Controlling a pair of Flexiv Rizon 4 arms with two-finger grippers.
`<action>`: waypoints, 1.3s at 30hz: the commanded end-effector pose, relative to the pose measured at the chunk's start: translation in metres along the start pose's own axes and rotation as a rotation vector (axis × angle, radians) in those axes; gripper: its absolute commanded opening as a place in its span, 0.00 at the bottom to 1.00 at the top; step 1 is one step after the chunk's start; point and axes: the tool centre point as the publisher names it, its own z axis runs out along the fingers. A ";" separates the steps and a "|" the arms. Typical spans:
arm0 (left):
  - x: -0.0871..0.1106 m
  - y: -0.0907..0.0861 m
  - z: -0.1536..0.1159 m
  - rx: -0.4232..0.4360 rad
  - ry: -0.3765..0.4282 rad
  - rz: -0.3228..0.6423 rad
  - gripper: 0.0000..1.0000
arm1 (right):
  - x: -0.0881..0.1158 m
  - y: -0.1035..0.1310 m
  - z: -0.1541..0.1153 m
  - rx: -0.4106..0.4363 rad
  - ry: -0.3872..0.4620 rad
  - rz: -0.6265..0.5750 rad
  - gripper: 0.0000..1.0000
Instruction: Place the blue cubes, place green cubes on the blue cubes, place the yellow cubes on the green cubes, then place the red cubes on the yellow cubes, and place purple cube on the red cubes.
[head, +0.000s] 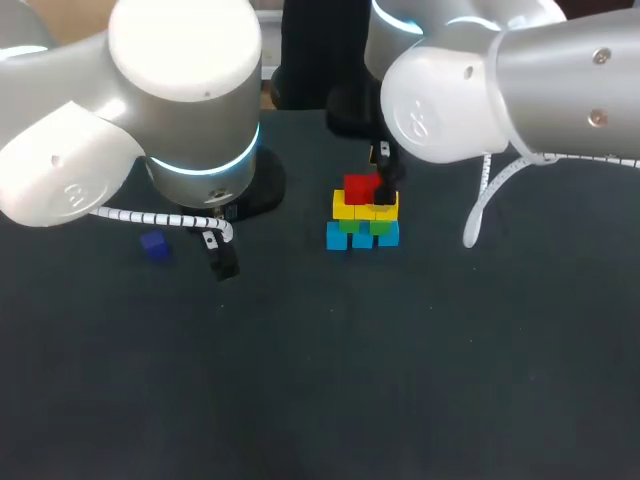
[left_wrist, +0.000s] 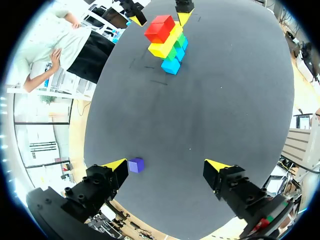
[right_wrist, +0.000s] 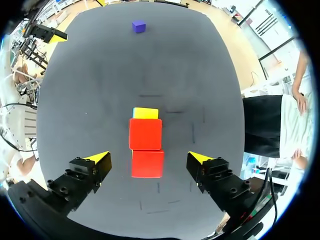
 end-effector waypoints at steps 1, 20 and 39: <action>0.001 0.001 0.000 0.002 -0.003 0.002 1.00 | 0.002 -0.001 -0.017 0.015 -0.005 0.019 1.00; 0.001 0.001 0.000 0.002 -0.003 0.002 1.00 | 0.073 -0.017 -0.186 0.577 -0.113 0.290 1.00; 0.001 0.001 0.000 0.002 -0.003 0.002 1.00 | 0.154 0.029 -0.119 0.911 0.022 0.603 1.00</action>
